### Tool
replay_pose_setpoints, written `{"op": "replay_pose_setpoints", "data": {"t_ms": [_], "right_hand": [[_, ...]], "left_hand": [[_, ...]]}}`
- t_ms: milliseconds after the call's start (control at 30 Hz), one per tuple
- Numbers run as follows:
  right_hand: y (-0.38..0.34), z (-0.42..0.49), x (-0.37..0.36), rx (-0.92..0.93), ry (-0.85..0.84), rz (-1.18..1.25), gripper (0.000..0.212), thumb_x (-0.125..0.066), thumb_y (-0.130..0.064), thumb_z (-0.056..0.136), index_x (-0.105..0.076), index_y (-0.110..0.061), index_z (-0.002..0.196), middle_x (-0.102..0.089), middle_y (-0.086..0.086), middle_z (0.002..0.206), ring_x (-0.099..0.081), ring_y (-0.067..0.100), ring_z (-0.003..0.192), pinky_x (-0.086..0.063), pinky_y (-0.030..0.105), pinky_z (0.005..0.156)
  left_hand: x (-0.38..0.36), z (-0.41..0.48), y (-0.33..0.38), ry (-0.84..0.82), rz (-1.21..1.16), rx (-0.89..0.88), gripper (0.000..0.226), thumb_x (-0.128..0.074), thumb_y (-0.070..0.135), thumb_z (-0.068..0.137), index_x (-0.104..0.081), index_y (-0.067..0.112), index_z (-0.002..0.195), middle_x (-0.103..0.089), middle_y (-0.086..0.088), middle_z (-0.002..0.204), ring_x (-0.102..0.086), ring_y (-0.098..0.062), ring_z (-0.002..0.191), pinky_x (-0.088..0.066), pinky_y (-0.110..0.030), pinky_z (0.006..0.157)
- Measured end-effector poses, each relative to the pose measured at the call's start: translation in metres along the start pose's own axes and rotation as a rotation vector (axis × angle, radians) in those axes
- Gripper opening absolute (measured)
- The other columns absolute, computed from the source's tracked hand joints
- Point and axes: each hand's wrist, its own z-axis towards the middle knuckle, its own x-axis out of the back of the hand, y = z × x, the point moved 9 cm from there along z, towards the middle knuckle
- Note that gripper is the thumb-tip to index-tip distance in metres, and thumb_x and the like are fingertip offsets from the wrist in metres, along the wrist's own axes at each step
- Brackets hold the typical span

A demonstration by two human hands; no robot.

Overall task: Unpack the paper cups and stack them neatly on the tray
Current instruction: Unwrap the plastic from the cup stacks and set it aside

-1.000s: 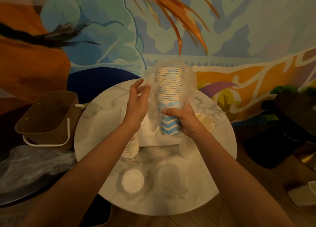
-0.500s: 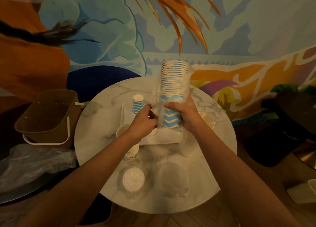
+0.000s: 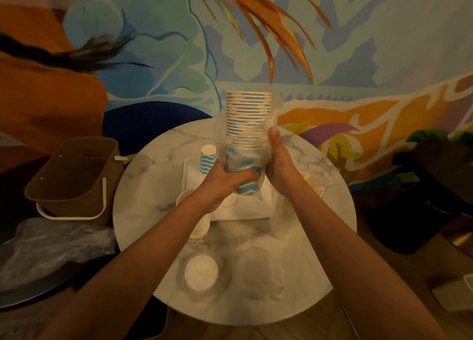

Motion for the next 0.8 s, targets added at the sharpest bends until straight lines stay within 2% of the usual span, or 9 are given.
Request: {"op": "replay_pose_setpoints", "data": {"t_ms": [100,200,233,300,400,500,600,700,800], "right_hand": [[-0.008,0.011,0.012,0.003,0.127,0.146,0.056,-0.037,-0.055,0.094,-0.050,-0.013,0.130,-0.062,0.011,0.123,-0.059,0.024,0.115,-0.047,0.044,0.100],[-0.008,0.014,0.017,0.005,0.197,0.174,0.012,-0.054,-0.020,0.094,-0.056,-0.012,0.103,-0.071,0.001,0.089,-0.067,0.015,0.084,-0.055,0.034,0.080],[-0.010,0.013,0.017,0.012,0.197,0.180,0.008,-0.054,-0.006,0.092,-0.055,-0.013,0.096,-0.070,-0.001,0.077,-0.066,0.013,0.074,-0.056,0.030,0.072],[-0.011,0.010,0.018,0.036,0.178,0.160,0.024,-0.053,0.007,0.088,-0.057,-0.016,0.093,-0.066,0.004,0.077,-0.063,0.016,0.071,-0.054,0.029,0.068],[-0.012,0.002,0.019,0.132,0.110,-0.096,0.040,-0.054,0.013,0.082,-0.066,-0.023,0.095,-0.057,0.016,0.090,-0.055,0.027,0.084,-0.051,0.043,0.082],[0.000,-0.009,0.010,0.143,-0.013,-0.337,0.036,-0.060,0.015,0.077,-0.066,-0.012,0.101,-0.064,0.029,0.101,-0.058,0.027,0.090,-0.051,0.047,0.085],[0.005,-0.010,0.007,0.107,-0.107,-0.420,0.038,-0.059,0.018,0.076,-0.065,-0.010,0.103,-0.064,0.029,0.105,-0.059,0.026,0.089,-0.052,0.041,0.081],[-0.005,-0.005,0.022,0.114,0.065,-0.415,0.030,-0.053,0.011,0.069,-0.067,-0.011,0.084,-0.063,0.015,0.091,-0.055,0.019,0.081,-0.047,0.026,0.070],[-0.030,-0.002,0.030,0.192,0.222,-0.150,0.030,-0.046,-0.005,0.063,-0.069,-0.022,0.073,-0.065,0.001,0.087,-0.055,0.016,0.087,-0.045,0.024,0.077]], "left_hand": [[0.006,0.002,-0.004,0.028,0.018,0.003,0.054,-0.074,-0.004,0.072,-0.056,0.012,0.121,-0.068,0.000,0.104,-0.066,-0.015,0.096,-0.055,-0.028,0.083],[0.008,0.002,0.001,0.029,0.102,-0.029,0.057,-0.076,-0.005,0.069,-0.055,0.015,0.117,-0.066,0.003,0.104,-0.064,-0.010,0.096,-0.053,-0.018,0.082],[0.008,0.002,0.003,0.027,0.136,-0.044,0.058,-0.078,-0.004,0.067,-0.055,0.017,0.116,-0.065,0.004,0.105,-0.063,-0.006,0.095,-0.052,-0.015,0.082],[0.010,0.000,0.005,0.036,0.154,-0.069,0.065,-0.082,0.007,0.059,-0.055,0.017,0.117,-0.065,0.004,0.109,-0.062,-0.006,0.099,-0.050,-0.017,0.086],[0.017,0.001,0.009,0.100,0.090,-0.105,0.090,-0.086,0.025,0.050,-0.049,0.007,0.130,-0.062,-0.006,0.123,-0.060,-0.017,0.112,-0.049,-0.032,0.096],[0.028,0.006,0.008,0.144,0.058,-0.125,0.111,-0.090,0.037,0.045,-0.038,0.008,0.138,-0.056,-0.011,0.131,-0.056,-0.023,0.119,-0.047,-0.047,0.100],[0.032,0.006,0.006,0.135,0.063,-0.112,0.107,-0.089,0.035,0.047,-0.039,0.011,0.138,-0.056,-0.010,0.130,-0.057,-0.022,0.118,-0.046,-0.051,0.099],[0.031,0.003,0.006,0.142,0.068,-0.100,0.094,-0.082,0.034,0.050,-0.047,0.010,0.133,-0.061,-0.007,0.126,-0.059,-0.019,0.114,-0.048,-0.044,0.099],[0.032,0.002,0.003,0.147,0.106,-0.083,0.089,-0.082,0.030,0.050,-0.050,0.009,0.130,-0.062,-0.004,0.122,-0.060,-0.015,0.111,-0.049,-0.035,0.098]]}}
